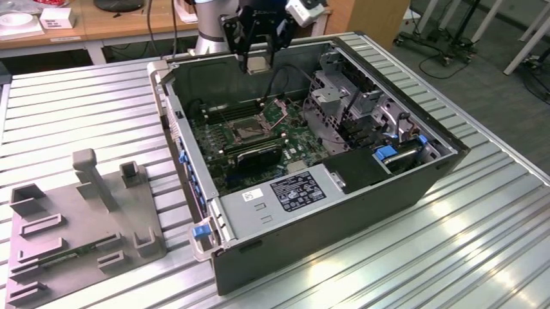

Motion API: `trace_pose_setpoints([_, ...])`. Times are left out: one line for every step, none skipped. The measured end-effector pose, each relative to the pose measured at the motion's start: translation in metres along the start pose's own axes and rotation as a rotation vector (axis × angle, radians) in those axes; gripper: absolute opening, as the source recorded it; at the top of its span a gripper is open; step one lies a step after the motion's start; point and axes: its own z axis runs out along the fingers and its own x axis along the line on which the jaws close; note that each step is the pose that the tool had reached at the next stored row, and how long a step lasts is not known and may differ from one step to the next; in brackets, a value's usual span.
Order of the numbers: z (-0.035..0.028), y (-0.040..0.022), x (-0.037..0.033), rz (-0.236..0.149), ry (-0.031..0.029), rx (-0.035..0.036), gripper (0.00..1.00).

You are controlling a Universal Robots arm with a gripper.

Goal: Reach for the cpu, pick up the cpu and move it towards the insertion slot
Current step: 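Pick up the cpu and move it towards the insertion slot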

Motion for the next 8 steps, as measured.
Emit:
trace_pose_setpoints([0.0003,0.0004,0.0000,0.000,0.0000,-0.0004,0.55])
trace_pose_setpoints([0.0003,0.0004,0.0000,0.000,0.0001,-0.0005,0.55])
trace_pose_setpoints([0.0003,0.0004,0.0000,0.000,0.0000,-0.0006,0.55])
trace_pose_setpoints([0.0003,0.0004,0.0000,0.000,0.0000,-0.0007,0.55])
trace_pose_setpoints([0.0004,0.0004,0.0000,0.000,0.0001,-0.0024,0.55])
trace_pose_setpoints([0.0004,0.0004,0.0000,0.000,0.0001,-0.0041,0.55])
trace_pose_setpoints([0.0004,0.0004,0.0000,0.000,0.0002,-0.0042,0.55])
trace_pose_setpoints([0.0004,0.0004,0.0000,0.000,0.0001,-0.0043,0.55])
